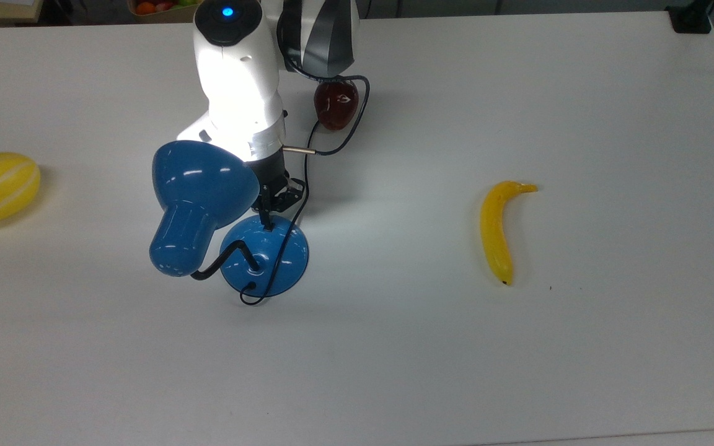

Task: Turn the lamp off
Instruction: 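Lower the gripper and press the switch on the lamp base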

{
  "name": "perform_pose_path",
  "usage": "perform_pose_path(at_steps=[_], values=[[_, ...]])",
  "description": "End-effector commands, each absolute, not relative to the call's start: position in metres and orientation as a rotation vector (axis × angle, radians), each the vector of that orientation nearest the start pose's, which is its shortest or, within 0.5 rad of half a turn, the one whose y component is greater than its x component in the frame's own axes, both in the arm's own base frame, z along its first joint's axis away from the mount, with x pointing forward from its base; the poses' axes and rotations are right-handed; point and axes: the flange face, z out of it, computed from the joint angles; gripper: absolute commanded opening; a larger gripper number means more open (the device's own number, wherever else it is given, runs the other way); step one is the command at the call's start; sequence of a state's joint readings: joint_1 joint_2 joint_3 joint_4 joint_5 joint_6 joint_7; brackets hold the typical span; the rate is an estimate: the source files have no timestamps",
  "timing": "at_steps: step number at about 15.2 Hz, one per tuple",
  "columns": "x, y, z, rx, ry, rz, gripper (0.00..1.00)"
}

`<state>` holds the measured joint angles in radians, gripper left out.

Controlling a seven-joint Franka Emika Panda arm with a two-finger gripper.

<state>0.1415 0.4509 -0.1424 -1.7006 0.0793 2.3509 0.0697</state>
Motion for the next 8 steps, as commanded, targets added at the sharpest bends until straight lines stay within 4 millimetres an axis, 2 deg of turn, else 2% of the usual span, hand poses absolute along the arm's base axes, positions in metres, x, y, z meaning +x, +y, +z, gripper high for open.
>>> perform_pose_path(at_steps=[1,8], values=[[0.695,0.017,0.344,-3.145,0.180,-0.333,0.00],[0.692,0.026,0.324,-3.170,0.140,-0.283,0.00]])
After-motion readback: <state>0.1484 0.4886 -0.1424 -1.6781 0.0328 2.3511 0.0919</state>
